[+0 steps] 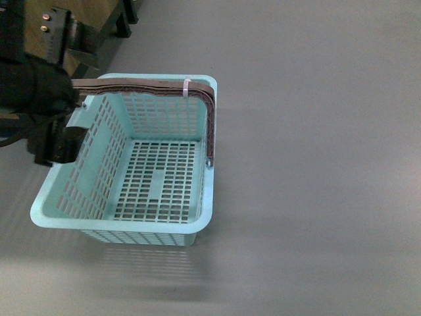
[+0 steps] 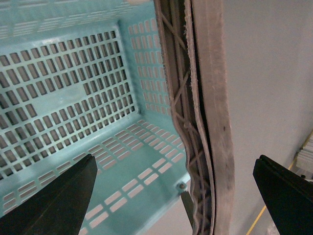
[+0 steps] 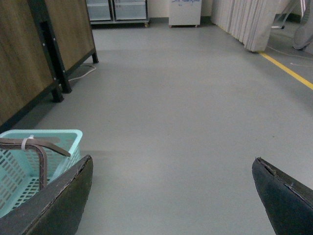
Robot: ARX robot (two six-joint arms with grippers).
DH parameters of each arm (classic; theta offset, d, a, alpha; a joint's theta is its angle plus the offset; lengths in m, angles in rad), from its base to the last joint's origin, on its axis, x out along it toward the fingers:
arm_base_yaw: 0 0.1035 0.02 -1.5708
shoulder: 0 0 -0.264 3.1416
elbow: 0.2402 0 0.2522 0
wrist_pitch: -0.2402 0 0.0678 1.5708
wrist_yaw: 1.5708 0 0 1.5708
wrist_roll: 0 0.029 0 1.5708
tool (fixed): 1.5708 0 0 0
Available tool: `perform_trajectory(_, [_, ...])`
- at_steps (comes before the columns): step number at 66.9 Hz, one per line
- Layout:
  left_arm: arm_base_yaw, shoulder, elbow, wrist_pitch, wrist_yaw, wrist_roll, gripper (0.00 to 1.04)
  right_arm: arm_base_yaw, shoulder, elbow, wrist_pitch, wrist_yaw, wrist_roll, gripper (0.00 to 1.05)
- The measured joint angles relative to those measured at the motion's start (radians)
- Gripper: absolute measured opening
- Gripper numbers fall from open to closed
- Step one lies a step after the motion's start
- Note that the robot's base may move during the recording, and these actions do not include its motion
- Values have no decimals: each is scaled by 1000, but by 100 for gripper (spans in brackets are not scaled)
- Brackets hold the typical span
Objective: Pick lemon and mango into basket
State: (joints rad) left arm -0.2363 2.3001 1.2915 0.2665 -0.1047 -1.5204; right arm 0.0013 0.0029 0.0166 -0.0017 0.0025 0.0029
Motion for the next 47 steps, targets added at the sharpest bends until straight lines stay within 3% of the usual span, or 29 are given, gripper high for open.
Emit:
perform_trajectory(4, [-3, 36, 66, -31, 0, 0, 98, 0, 0, 0, 0, 0, 0, 96])
perform_trajectory(7, [-3, 57, 107, -55, -1, 0, 92, 0, 0, 0, 0, 0, 0, 96])
perform_trajectory(30, [-7, 144, 307, -316, -7, -61, 20, 0, 0, 0, 0, 0, 0, 96])
perform_trajectory(33, [-8, 143, 315, -340, -2, -74, 16, 0, 0, 0, 0, 0, 0, 96])
perform_trajectory(47, [-29, 34, 215, -295, -3, -78, 16, 0, 0, 0, 0, 0, 0, 96])
